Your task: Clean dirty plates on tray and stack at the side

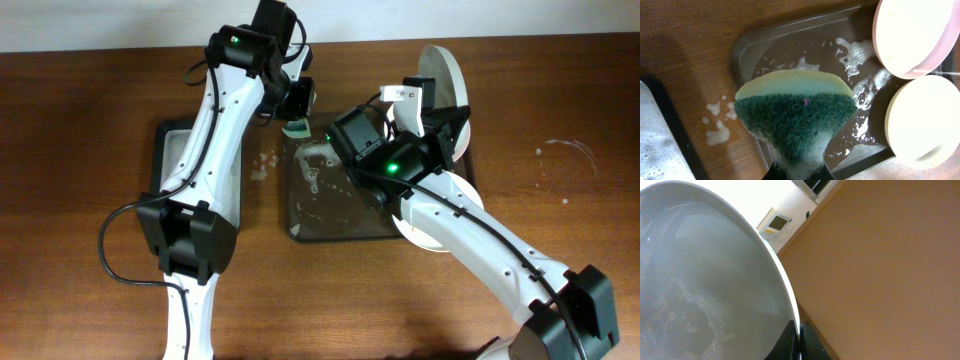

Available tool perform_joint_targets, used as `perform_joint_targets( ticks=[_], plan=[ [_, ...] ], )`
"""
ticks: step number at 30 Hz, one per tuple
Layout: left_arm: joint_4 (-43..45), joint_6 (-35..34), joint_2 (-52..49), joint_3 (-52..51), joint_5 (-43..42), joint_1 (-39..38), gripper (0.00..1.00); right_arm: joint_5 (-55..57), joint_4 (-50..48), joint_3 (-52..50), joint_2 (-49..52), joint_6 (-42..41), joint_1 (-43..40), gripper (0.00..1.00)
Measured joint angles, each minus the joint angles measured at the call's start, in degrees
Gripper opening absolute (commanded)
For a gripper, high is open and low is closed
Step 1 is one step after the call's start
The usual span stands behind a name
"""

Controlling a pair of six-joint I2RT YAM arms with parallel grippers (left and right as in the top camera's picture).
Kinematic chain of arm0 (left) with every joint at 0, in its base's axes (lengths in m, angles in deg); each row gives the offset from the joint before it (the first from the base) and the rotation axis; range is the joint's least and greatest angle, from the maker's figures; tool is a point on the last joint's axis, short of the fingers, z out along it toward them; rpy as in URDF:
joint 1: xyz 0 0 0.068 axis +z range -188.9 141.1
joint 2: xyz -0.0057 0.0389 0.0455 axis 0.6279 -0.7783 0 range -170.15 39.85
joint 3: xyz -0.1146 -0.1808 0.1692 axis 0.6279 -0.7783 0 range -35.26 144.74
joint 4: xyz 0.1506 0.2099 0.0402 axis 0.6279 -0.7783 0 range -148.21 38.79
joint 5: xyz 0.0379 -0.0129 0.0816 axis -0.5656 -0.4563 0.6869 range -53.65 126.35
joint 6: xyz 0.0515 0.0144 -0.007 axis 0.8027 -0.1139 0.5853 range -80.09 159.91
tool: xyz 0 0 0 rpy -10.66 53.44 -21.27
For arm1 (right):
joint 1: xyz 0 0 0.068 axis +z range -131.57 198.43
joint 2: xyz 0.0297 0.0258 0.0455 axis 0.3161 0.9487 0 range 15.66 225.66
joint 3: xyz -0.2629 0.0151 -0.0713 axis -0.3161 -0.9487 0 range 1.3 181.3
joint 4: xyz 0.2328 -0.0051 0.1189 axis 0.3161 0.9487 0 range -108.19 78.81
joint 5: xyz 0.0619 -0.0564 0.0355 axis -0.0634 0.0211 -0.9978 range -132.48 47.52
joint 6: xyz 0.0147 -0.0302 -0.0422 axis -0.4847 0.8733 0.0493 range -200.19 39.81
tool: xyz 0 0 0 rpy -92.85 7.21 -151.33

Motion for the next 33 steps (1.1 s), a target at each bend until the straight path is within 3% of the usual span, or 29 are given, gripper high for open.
perform_joint_targets(
  ticks=[7, 17, 21, 26, 33],
  plan=[
    [0.0, 0.0, 0.0, 0.0, -0.1, 0.0, 0.01, 0.5, -6.9, -0.1, 0.0, 2.6, -0.2, 0.04],
    [0.0, 0.0, 0.0, 0.0, -0.1, 0.0, 0.01, -1.7, -6.8, -0.1, 0.0, 5.0, -0.4, 0.04],
    [0.0, 0.0, 0.0, 0.0, -0.1, 0.0, 0.01, -13.5, -6.4, -0.1, 0.0, 6.9, -3.1, 0.04],
    [0.0, 0.0, 0.0, 0.0, -0.1, 0.0, 0.01, -30.9, -5.3, -0.1, -0.3, 8.0, -12.5, 0.04],
    [0.0, 0.0, 0.0, 0.0, -0.2, 0.0, 0.01, -67.2, -3.1, -0.1, -5.1, 8.2, -40.3, 0.04]
  ],
)
